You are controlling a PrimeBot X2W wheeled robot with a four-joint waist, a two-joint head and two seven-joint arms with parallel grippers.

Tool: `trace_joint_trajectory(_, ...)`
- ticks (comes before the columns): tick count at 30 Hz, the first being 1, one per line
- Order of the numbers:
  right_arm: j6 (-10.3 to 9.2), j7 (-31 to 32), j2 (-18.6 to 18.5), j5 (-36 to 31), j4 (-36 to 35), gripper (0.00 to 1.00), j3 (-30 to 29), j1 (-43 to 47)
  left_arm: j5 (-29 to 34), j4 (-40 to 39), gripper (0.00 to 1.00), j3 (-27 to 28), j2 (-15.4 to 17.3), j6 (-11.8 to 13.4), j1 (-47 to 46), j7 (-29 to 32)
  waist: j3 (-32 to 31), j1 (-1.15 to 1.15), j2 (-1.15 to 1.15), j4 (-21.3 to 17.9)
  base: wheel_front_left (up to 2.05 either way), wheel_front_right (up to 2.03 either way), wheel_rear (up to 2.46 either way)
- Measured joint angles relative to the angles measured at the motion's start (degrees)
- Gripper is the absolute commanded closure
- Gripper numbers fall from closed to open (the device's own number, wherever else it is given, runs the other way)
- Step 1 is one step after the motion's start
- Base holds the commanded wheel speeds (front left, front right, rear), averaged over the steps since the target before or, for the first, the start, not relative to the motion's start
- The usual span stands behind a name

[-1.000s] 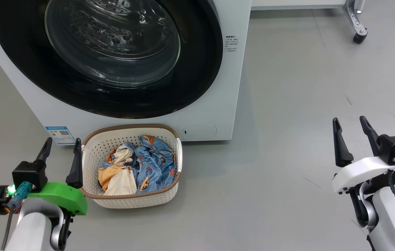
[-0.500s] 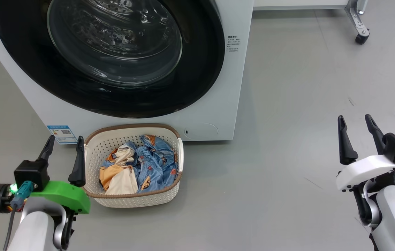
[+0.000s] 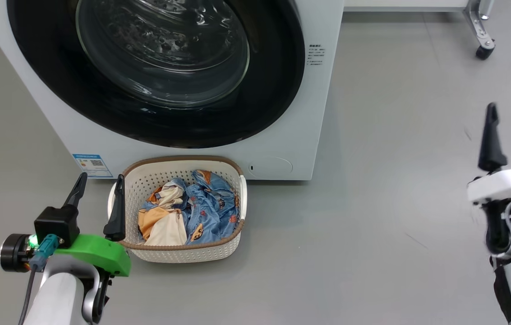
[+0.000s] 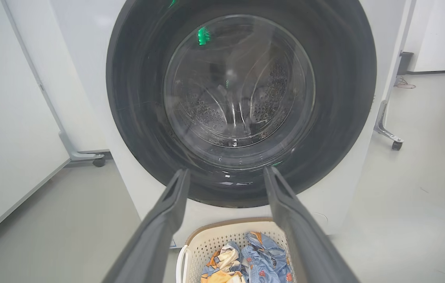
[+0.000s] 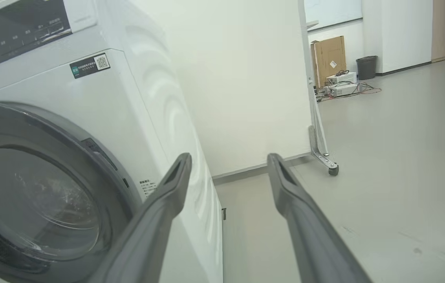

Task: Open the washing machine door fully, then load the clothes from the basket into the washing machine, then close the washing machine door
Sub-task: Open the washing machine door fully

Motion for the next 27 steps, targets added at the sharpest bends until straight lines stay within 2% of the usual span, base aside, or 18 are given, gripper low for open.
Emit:
trace_joint_trajectory(2, 0.09, 0.0, 1.2, 4.1, -0.6, 0.0, -2.8, -0.7, 0.0, -0.1, 0.0, 0.0, 0.0, 0.0, 0.0, 0.0, 0.2, 0.0, 0.0, 0.6, 0.0, 0.0, 0.0)
trace_joint_trajectory(3, 0.11, 0.0, 2.1, 6.4, -0.7, 0.12, -4.3, -1.1, 0.0, -0.1, 0.0, 0.0, 0.0, 0.0, 0.0, 0.0, 0.3, 0.0, 0.0, 0.8, 0.0, 0.0, 0.0)
trace_joint_trajectory(4, 0.48, 0.0, 3.4, 9.3, -0.7, 0.5, -5.9, -1.3, 0.0, -0.1, 0.0, 0.0, 0.0, 0.0, 0.0, 0.0, 0.4, 0.0, 0.0, 1.1, 0.0, 0.0, 0.0)
trace_joint_trajectory(5, 0.57, 0.0, 4.7, 12.4, -0.8, 0.8, -7.6, -1.3, 0.0, -0.2, 0.0, 0.0, 0.0, 0.0, 0.0, 0.0, 0.6, 0.0, 0.0, 1.4, 0.0, 0.0, 0.0)
trace_joint_trajectory(6, 0.63, 0.1, 6.0, 15.2, -0.7, 1.0, -9.0, -1.3, 0.0, -0.3, 0.0, 0.1, 0.0, 0.0, 0.0, 0.0, 0.8, 0.0, 0.0, 1.6, 0.0, 0.0, 0.0)
trace_joint_trajectory(11, 1.07, 2.5, 9.7, 26.2, -0.8, 1.0, -14.8, -2.7, 0.0, -0.9, 0.0, 0.1, 0.0, 0.0, 0.0, 0.0, 2.1, 0.0, 0.0, 2.6, 0.0, 0.0, 0.0)
trace_joint_trajectory(16, 0.86, 6.3, 9.5, 34.8, -1.2, 1.0, -18.8, -6.5, 0.0, -1.9, 0.0, 0.2, -0.1, 0.0, -0.1, 0.0, 3.9, 0.0, 0.0, 3.6, 0.0, 0.0, 0.0)
trace_joint_trajectory(21, -0.66, 9.5, 9.0, 38.9, -1.9, 1.0, -20.2, -9.8, 0.0, -2.4, 0.0, 0.0, -0.3, -0.1, -0.4, 0.0, 5.6, 0.0, 0.0, 4.4, 0.0, 0.0, 0.0)
trace_joint_trajectory(27, -4.09, 16.6, 8.8, 43.6, -3.3, 1.0, -20.0, -15.0, -0.1, -3.8, 0.0, 0.0, -0.7, -0.1, -1.8, 0.0, 8.4, 0.0, 0.0, 5.7, 0.0, 0.0, 0.0)
